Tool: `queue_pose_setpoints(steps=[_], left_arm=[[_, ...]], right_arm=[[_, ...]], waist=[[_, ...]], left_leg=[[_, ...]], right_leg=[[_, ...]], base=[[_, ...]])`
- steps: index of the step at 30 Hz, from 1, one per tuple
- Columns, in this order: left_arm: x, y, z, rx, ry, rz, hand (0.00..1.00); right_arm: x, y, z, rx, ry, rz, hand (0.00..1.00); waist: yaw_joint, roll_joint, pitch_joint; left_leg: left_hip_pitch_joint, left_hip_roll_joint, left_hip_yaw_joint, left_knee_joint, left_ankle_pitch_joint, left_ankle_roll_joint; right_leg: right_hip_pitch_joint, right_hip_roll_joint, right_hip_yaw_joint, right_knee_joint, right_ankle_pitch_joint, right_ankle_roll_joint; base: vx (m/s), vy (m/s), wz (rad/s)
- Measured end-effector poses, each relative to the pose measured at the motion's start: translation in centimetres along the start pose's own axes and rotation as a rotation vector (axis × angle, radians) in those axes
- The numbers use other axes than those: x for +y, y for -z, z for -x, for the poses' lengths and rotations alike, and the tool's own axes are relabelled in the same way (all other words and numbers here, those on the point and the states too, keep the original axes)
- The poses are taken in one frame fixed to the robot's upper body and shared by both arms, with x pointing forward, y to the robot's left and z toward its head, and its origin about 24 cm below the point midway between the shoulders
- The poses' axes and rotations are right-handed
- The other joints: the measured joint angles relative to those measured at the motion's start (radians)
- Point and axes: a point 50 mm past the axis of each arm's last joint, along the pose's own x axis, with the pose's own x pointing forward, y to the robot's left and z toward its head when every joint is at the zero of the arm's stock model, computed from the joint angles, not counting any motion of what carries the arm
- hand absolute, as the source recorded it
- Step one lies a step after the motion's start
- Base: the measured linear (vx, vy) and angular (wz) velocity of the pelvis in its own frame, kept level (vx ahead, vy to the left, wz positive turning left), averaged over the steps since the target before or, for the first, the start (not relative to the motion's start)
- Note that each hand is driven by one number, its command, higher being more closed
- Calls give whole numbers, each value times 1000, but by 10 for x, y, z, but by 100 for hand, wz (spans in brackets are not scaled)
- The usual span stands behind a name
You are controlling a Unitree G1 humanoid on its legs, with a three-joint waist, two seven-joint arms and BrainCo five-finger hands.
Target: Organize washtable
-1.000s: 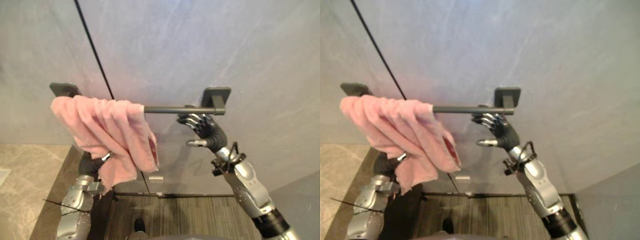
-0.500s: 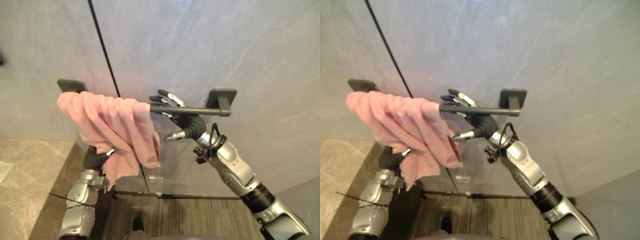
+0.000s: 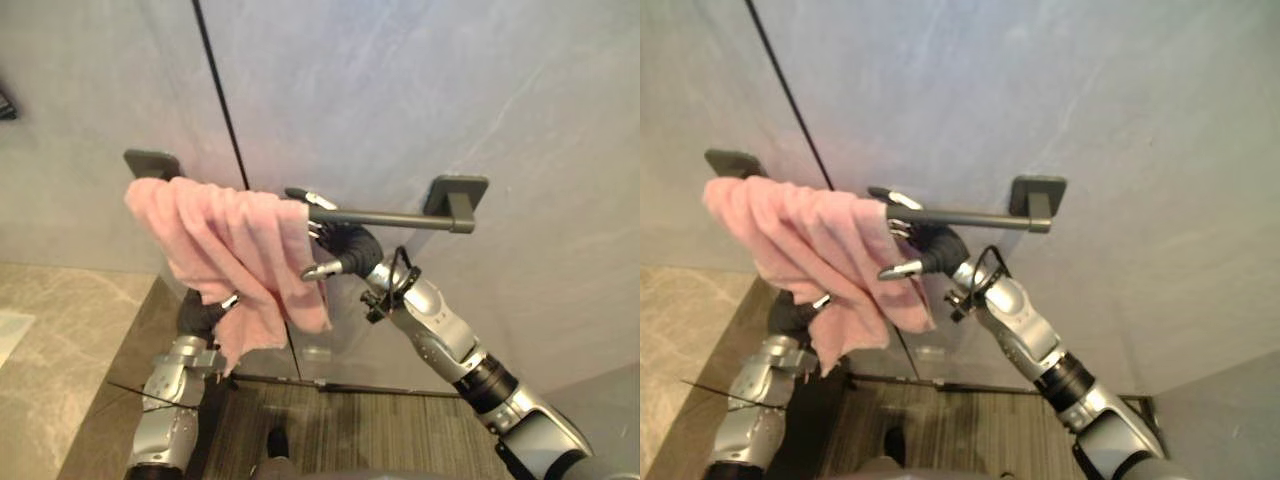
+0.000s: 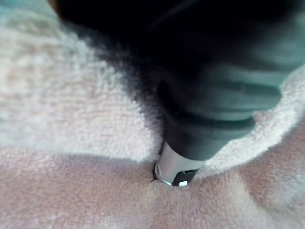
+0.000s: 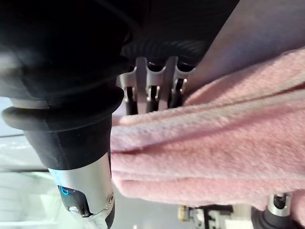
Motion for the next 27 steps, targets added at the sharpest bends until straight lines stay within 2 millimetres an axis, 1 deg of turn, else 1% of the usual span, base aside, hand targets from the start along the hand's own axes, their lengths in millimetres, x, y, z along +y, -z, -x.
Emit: queue_pose_setpoints(steps=[2,4,8,11,19,27], left_arm=[[1,0,0,-1,-15,-1,100],[2,-1,0,-3,-21,-2,100],[2,-1,0,-4,-21,-1,100],[2,-1,0,-4,-22,-11,100],[-4,3,0,-7,-29,27,100],[-3,4,1,-5,-30,25,100]], right_arm=[[2,16,8,60,33,-50,0],[2,25,11,98,39,-77,0],[3,30,16,111,44,-105,0],[5,38,25,141,67,-149,0],[5,47,37,178,102,-175,0],[3,45,36,170,116,-177,0]], waist=[[3,-1,1],[2,0,8],[2,-1,18],[2,-4,18],[0,-3,19],[2,-5,21]], left_leg=[[-2,-1,-1,0,0,0],[-2,0,-1,0,0,0],[-15,0,1,0,2,3],[-19,-1,6,1,7,6],[-19,0,5,0,10,3],[-22,0,5,0,9,3]], right_leg=[[-1,-1,-1,0,1,-2],[-1,0,-1,-2,-1,-7],[-16,-1,0,-4,-1,-10],[-15,0,1,-18,16,-3],[-15,0,0,-17,16,-3],[-18,0,-2,-19,16,-5]], base=[[-42,21,2],[-33,14,0],[-18,6,-1],[51,-2,-4],[-4,1,0],[-13,3,1]])
